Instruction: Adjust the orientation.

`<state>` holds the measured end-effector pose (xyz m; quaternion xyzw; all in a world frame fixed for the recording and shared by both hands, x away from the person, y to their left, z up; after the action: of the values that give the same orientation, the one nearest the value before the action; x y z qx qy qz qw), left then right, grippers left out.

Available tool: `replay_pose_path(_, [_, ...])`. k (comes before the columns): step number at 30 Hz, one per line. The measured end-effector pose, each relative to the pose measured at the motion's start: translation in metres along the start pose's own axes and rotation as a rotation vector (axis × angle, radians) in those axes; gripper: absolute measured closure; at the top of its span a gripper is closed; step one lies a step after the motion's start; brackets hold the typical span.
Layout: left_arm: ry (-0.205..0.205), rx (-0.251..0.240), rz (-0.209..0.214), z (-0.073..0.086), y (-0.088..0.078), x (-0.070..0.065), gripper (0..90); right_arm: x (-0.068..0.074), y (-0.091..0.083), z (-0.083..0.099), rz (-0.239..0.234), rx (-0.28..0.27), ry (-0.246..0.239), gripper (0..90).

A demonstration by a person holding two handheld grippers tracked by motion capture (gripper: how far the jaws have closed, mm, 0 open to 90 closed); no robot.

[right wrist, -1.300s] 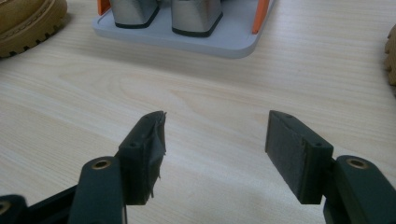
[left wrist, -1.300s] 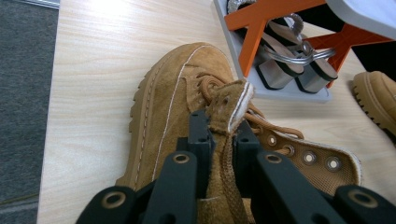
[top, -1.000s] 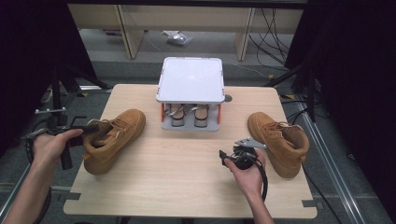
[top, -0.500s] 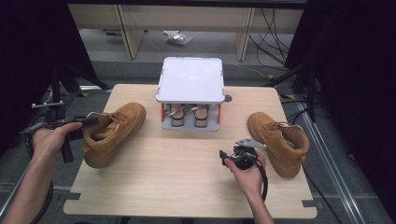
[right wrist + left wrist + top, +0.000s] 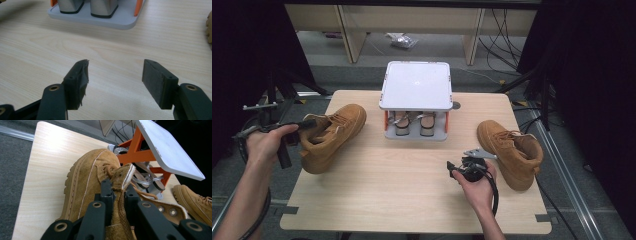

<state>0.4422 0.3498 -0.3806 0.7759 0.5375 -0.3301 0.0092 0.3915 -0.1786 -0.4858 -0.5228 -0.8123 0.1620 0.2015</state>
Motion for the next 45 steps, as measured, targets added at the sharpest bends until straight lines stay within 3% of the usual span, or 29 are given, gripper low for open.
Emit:
replay_pose_path(15, [-0.004, -0.029, 0.011, -0.016, 0.002, -0.007, 82.2, 0.001, 0.001, 0.001, 0.003, 0.009, 0.000, 38.8])
replay_pose_path(16, [-0.002, -0.029, 0.012, -0.017, 0.002, -0.008, 82.3, 0.004, 0.000, 0.002, 0.010, 0.021, 0.034, 38.8])
replay_pose_path(24, [-0.007, -0.045, 0.014, -0.022, 0.004, -0.010, 82.3, 0.001, 0.001, 0.002, 0.007, 0.014, -0.011, 38.8])
replay_pose_path(45, [-0.012, -0.061, 0.022, -0.039, 0.012, -0.019, 82.3, 0.000, 0.001, 0.001, -0.008, 0.003, 0.004, 38.8])
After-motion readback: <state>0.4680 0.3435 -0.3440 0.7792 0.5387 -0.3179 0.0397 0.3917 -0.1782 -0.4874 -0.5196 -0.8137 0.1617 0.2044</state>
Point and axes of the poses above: each handheld gripper's, and its own axes: y roughly forward along the jaws, z roughly out of its underside, x roughly to its left, the point moved 2 cm from there along y, roughly forward along the jaws, and after that the axes turned 10 degrees about -x, right-handed, at the moved point
